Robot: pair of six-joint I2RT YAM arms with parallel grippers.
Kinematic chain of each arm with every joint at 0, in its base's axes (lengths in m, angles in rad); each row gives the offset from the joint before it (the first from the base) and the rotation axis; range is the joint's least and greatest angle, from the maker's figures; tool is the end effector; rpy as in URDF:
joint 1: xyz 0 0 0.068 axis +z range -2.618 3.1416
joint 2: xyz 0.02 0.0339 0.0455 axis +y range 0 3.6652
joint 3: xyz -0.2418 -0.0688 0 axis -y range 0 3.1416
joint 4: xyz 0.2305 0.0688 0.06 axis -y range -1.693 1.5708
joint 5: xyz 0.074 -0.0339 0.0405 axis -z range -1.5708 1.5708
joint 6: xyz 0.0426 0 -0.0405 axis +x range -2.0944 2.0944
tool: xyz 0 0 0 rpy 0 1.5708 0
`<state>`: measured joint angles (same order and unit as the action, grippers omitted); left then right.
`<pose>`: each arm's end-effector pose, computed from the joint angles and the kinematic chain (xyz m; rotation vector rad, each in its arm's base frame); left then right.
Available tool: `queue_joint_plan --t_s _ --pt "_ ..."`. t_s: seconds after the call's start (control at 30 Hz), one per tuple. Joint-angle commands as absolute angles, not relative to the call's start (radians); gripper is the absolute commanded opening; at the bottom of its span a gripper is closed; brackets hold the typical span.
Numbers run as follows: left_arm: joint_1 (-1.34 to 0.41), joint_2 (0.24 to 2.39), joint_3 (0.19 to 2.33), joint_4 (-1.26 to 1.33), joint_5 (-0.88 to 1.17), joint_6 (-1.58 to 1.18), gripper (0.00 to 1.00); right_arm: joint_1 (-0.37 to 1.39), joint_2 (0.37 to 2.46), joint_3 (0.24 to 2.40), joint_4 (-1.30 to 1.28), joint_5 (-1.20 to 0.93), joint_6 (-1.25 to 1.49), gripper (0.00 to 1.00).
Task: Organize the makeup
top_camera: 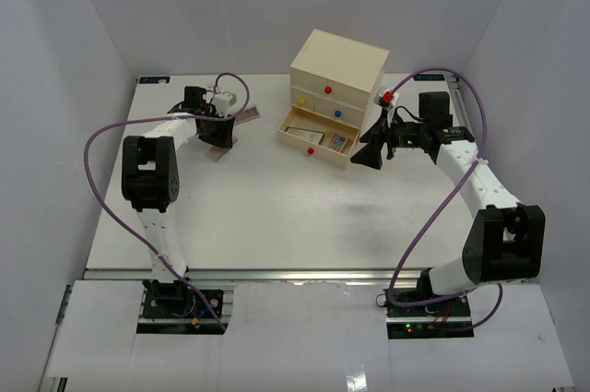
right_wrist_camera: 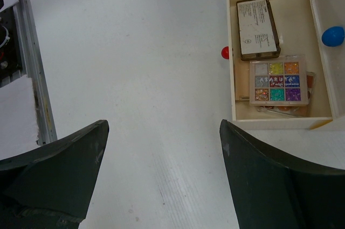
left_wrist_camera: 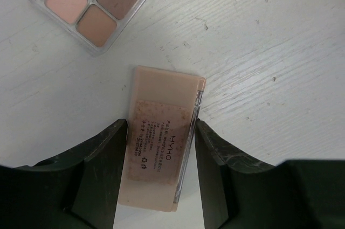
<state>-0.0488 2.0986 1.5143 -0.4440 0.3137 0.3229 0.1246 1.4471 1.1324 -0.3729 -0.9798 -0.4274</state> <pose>0.4251 -0.0339 0.1472 0.5810 2.4834 -0.3024 0.2967 0.0728 0.2771 -1.0219 1.7727 0.9045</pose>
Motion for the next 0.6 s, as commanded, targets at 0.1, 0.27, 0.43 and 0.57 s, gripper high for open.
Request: queue_joint_plan --t_s 0.1,0.27,0.43,0.57 --pt "-0.041 1.936 1.445 -0.35 0.575 -0.062 0.07 0.121 1.436 1.133 -0.382 -1.003 -0.442 0.9" --pt "-0.041 1.818 1.281 -0.151 0.722 -0.476 0.07 0.121 1.429 1.134 -0.382 -1.003 -0.443 0.9" --pt "-0.097 1.73 1.054 0.288 0.81 -0.993 0.07 0.121 1.418 1.134 -0.383 -0.999 -0.445 0.9" --pt "-0.216 1.727 1.06 0.301 0.693 -1.126 0.08 0.121 1.41 1.135 -0.382 -0.996 -0.445 0.9"
